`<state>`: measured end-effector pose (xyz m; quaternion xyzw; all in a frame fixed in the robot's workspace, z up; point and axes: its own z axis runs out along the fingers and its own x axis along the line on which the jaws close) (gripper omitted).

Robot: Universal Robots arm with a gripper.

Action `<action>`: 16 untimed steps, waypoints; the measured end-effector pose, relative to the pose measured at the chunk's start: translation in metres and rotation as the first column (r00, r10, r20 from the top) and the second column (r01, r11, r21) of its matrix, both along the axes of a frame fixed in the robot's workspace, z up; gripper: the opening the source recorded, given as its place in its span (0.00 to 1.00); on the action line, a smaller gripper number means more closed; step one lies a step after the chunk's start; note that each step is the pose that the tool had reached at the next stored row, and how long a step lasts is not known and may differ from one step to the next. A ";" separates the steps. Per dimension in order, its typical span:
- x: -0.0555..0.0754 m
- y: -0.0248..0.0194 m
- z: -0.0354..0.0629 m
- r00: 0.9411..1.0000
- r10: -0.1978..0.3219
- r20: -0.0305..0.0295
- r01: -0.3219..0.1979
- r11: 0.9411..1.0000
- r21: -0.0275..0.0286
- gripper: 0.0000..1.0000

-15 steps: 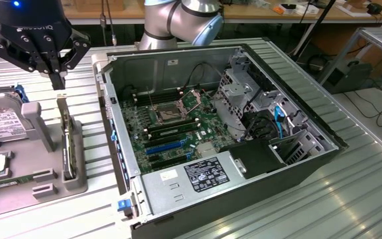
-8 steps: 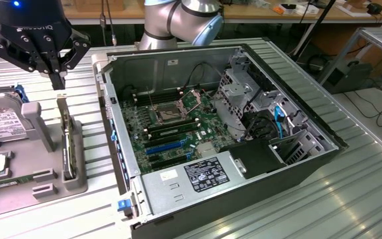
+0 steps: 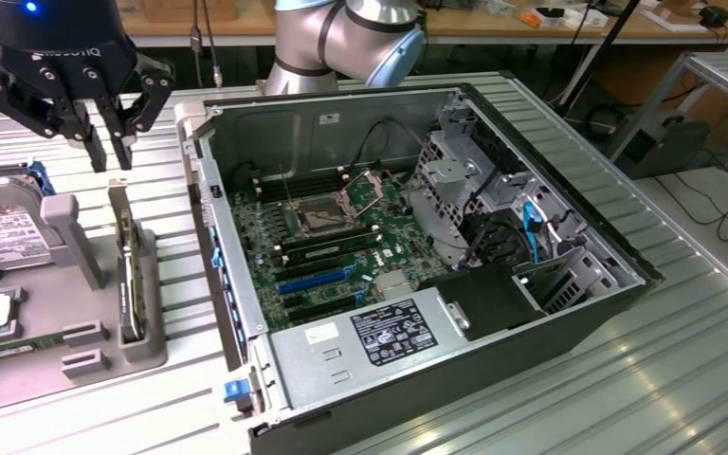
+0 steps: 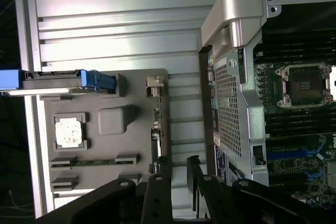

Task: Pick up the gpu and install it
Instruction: 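Pick up the gpu and move the gpu toward the slot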

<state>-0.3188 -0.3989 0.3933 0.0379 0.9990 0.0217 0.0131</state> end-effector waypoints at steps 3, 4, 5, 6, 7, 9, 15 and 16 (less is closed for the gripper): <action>0.000 0.0000 0.0000 1.000 0.000 0.000 0.000 1.000 0.000 0.42; 0.000 0.0000 0.0000 1.000 0.000 0.000 0.000 1.000 0.000 0.42; 0.000 0.0000 0.0000 1.000 0.000 0.000 0.000 1.000 0.000 0.42; 0.000 0.0000 0.0000 1.000 0.000 0.000 0.000 1.000 0.000 0.42; 0.000 0.0000 0.0000 1.000 0.000 0.000 0.000 1.000 0.000 0.42; 0.000 0.0000 0.0000 1.000 0.000 0.000 0.000 1.000 0.000 0.42; 0.000 0.0000 -0.0017 1.000 0.000 0.000 0.000 1.000 0.000 0.42; 0.000 0.0000 -0.0022 1.000 0.000 0.000 0.000 1.000 0.000 0.42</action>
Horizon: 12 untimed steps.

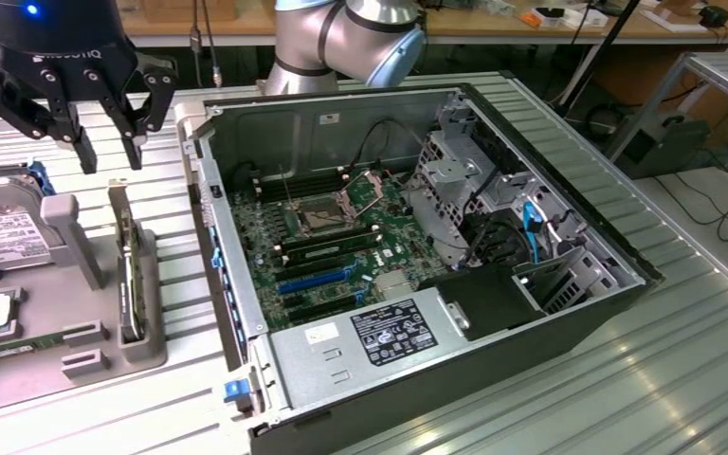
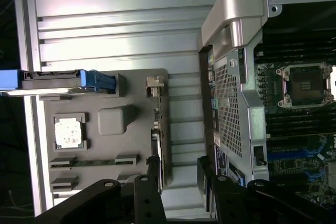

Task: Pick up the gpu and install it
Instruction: 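Pick up the gpu and move the gpu toward the slot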

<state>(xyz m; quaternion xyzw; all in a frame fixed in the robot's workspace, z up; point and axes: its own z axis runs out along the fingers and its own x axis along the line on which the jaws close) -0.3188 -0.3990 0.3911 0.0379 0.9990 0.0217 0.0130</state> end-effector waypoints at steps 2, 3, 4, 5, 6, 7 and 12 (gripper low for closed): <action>0.000 0.0000 -0.0013 1.000 0.000 0.000 0.000 1.000 0.000 0.42; -0.001 0.0000 -0.0022 1.000 0.000 0.000 0.000 1.000 0.000 0.42; -0.002 0.0000 -0.0030 1.000 0.000 0.000 0.000 1.000 0.000 0.42; -0.002 0.0000 -0.0038 1.000 0.000 0.000 0.000 1.000 0.000 0.42; -0.003 0.0000 -0.0044 1.000 0.000 0.000 0.000 1.000 0.000 0.42; -0.004 0.0000 -0.0050 1.000 0.000 0.000 0.000 1.000 0.000 0.42; -0.006 0.0000 -0.0070 1.000 0.000 0.000 0.000 1.000 0.000 0.42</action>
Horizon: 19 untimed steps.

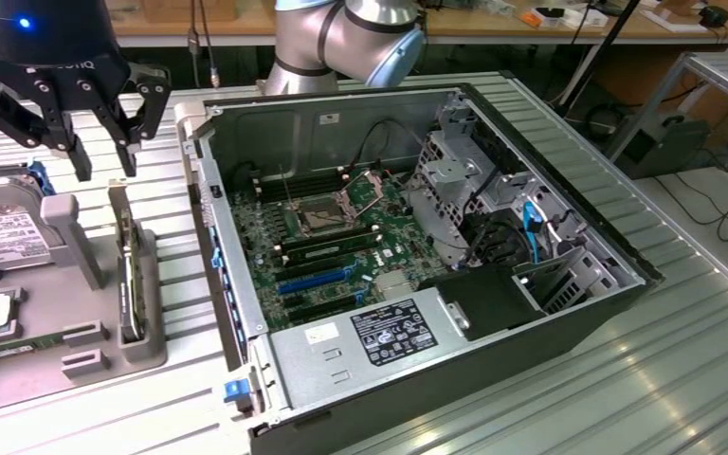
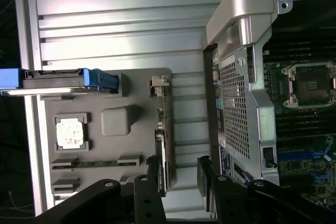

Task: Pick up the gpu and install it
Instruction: 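Pick up the gpu and move the gpu toward the slot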

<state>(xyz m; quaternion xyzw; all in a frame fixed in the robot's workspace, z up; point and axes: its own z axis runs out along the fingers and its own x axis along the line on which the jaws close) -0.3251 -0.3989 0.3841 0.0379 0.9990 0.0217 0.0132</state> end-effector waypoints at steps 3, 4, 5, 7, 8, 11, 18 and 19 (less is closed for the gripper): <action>0.000 0.0000 -0.0009 1.000 0.000 0.000 0.000 1.000 0.000 0.42; -0.001 0.0000 -0.0015 1.000 0.000 0.000 0.000 1.000 0.000 0.42; -0.001 0.0000 -0.0020 1.000 0.000 0.000 0.000 1.000 0.000 0.42; -0.001 0.0000 -0.0028 1.000 0.000 0.000 0.000 1.000 0.000 0.42; -0.001 0.0000 -0.0031 1.000 0.000 0.000 0.000 1.000 0.000 0.42; -0.002 0.0000 -0.0042 1.000 0.000 0.000 0.000 1.000 0.000 0.42; -0.002 0.0000 -0.0081 1.000 0.000 0.000 0.000 1.000 0.000 0.42; -0.002 0.0000 -0.0084 1.000 0.000 0.000 0.000 1.000 0.000 0.42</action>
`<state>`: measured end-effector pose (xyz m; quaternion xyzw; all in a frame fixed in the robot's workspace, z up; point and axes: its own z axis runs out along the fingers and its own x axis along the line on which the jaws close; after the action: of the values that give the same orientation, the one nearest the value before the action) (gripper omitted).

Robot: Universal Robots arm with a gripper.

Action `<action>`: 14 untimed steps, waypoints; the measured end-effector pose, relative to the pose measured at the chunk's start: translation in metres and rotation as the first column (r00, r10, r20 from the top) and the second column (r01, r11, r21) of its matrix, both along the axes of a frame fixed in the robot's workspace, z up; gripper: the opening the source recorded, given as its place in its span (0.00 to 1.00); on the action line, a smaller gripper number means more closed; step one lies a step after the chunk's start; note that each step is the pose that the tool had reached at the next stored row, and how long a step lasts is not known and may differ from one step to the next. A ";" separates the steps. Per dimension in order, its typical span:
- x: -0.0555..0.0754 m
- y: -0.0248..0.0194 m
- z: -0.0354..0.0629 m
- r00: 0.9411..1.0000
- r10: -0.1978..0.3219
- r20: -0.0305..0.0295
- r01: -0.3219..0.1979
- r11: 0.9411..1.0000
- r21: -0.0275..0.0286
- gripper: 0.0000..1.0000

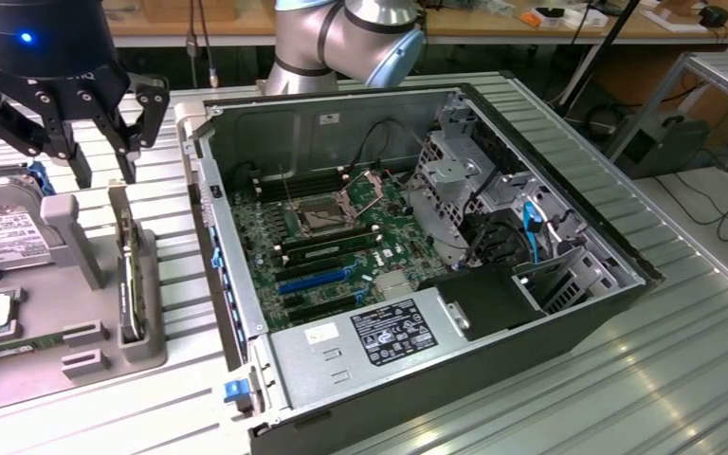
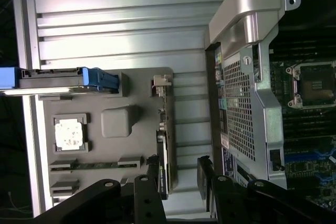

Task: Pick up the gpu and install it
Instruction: 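Pick up the gpu and move the gpu toward the slot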

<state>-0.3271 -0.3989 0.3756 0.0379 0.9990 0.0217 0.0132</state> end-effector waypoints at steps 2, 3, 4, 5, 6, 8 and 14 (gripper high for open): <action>0.000 0.0000 -0.0010 1.000 0.000 0.000 0.000 1.000 0.000 0.42; 0.000 0.0000 -0.0013 1.000 0.000 0.000 0.000 1.000 0.000 0.42; 0.000 0.0000 -0.0016 1.000 0.000 0.000 0.000 1.000 0.000 0.42; 0.000 0.0000 -0.0020 1.000 0.000 0.000 0.000 1.000 0.000 0.42; 0.000 0.0000 -0.0023 1.000 0.000 0.000 0.000 1.000 0.000 0.42; 0.000 0.0000 -0.0029 1.000 0.000 0.000 0.000 1.000 0.000 0.42; 0.000 0.0000 -0.0055 1.000 0.000 0.000 0.000 1.000 0.000 0.42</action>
<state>-0.3273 -0.3989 0.3701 0.0379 0.9990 0.0218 0.0132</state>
